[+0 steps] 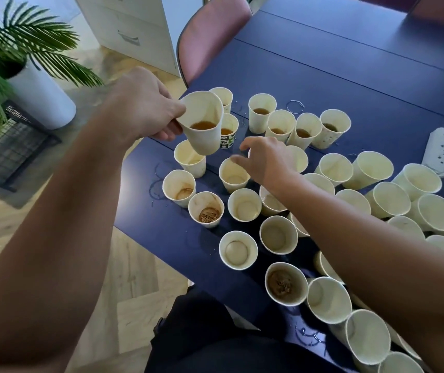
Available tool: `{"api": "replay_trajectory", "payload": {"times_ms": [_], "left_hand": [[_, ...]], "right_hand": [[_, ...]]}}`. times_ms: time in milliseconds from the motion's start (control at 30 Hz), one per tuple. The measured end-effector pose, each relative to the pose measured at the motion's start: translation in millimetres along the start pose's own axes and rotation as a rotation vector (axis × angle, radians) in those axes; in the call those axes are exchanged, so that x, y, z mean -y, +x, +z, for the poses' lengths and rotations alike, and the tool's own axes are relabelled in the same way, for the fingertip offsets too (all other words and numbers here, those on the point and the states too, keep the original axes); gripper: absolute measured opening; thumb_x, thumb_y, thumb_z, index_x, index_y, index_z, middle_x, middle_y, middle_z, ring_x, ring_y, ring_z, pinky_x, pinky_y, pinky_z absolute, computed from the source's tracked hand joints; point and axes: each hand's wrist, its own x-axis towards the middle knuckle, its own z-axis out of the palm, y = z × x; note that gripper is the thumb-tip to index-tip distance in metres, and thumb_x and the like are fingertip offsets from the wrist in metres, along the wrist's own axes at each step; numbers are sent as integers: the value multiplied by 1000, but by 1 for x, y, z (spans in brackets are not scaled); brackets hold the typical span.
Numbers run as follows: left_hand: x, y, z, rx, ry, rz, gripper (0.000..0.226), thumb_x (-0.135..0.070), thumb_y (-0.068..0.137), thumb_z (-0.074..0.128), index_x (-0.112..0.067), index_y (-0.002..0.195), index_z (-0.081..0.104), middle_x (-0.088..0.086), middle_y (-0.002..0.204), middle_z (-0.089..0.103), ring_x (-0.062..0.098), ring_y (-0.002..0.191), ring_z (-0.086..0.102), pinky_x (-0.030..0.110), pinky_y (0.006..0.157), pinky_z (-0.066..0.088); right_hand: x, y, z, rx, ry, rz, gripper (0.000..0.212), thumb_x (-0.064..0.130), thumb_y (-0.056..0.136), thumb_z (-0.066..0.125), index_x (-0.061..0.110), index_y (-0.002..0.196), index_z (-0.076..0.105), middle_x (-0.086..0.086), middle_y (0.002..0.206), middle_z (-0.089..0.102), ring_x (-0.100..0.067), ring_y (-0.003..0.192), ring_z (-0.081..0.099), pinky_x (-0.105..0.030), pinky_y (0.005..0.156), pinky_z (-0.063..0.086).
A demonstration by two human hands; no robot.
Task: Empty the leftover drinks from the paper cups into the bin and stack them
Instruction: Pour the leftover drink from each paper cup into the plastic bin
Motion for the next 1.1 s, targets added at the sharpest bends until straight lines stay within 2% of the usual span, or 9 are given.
{"api": "replay_trajectory", "payload": {"times_ms": [100, 167, 300, 367, 500, 667, 800, 1000, 1100], "left_hand": [[-15, -12, 2, -1, 13, 49, 16, -11, 88, 61, -7, 77, 72, 3, 59, 72, 14, 48, 68, 24, 52, 53], [-30, -22, 7, 16, 12, 87, 17, -11, 87, 60, -7, 75, 72, 3, 59, 72, 13, 48, 67, 25, 55, 53], [-70, -45, 24, 69, 6, 196, 18, -14, 85, 60, -9, 74, 74, 3, 62, 73, 18, 55, 71, 33, 65, 60], [-90, -58, 35, 100, -3, 254, 20, -17, 86, 61, -10, 73, 73, 2, 60, 72, 18, 55, 71, 33, 65, 60], [-134, -85, 65, 218, -13, 380, 22, -18, 87, 61, -11, 69, 71, -1, 57, 71, 15, 49, 69, 28, 56, 55], [-181, -128, 104, 386, -29, 534, 20, -17, 86, 60, -11, 70, 70, -1, 59, 72, 17, 54, 71, 31, 60, 57], [-208, -163, 134, 480, -48, 655, 21, -20, 90, 60, -13, 73, 71, -6, 63, 73, 16, 57, 71, 28, 58, 54], [-233, -191, 174, 500, -126, 800, 22, -40, 89, 64, -26, 72, 70, -14, 69, 73, 15, 67, 70, 43, 77, 59], [-241, -212, 200, 531, -80, 895, 13, -38, 88, 64, -31, 79, 71, -16, 75, 71, 9, 75, 67, 35, 77, 56]], "right_hand": [[-3, -14, -13, -120, 248, -4, 34, 31, 98, 56, 31, 132, 57, 3, 106, 67, -18, 93, 62, -34, 76, 56], [-8, -28, -25, -111, 413, -50, 54, 19, 94, 60, 35, 143, 43, 7, 113, 62, -10, 99, 58, -28, 82, 54], [-22, -70, -60, -34, 694, -169, 93, 16, 82, 77, 40, 149, 16, 11, 138, 49, -5, 121, 50, -20, 91, 49], [-27, -89, -79, -96, 776, -194, 96, 20, 80, 83, 35, 149, 17, 19, 134, 46, -2, 121, 50, -14, 88, 50], [-50, -131, -114, -308, 874, -104, 91, 23, 69, 91, 29, 140, 34, 9, 126, 56, -6, 113, 58, -21, 90, 51], [-90, -194, -144, -529, 859, -6, 80, 10, 66, 91, 20, 129, 43, 14, 108, 61, -3, 98, 62, -21, 82, 50], [-121, -246, -155, -689, 815, 94, 71, 20, 64, 86, 29, 121, 45, 10, 106, 62, -12, 96, 64, -31, 78, 54], [-161, -315, -182, -840, 568, 234, 74, 31, 63, 85, 29, 124, 43, 8, 117, 56, -10, 106, 56, -26, 85, 50], [-183, -347, -191, -885, 526, 358, 74, 34, 61, 83, 32, 122, 42, 10, 114, 55, -11, 102, 56, -22, 80, 47]]}}
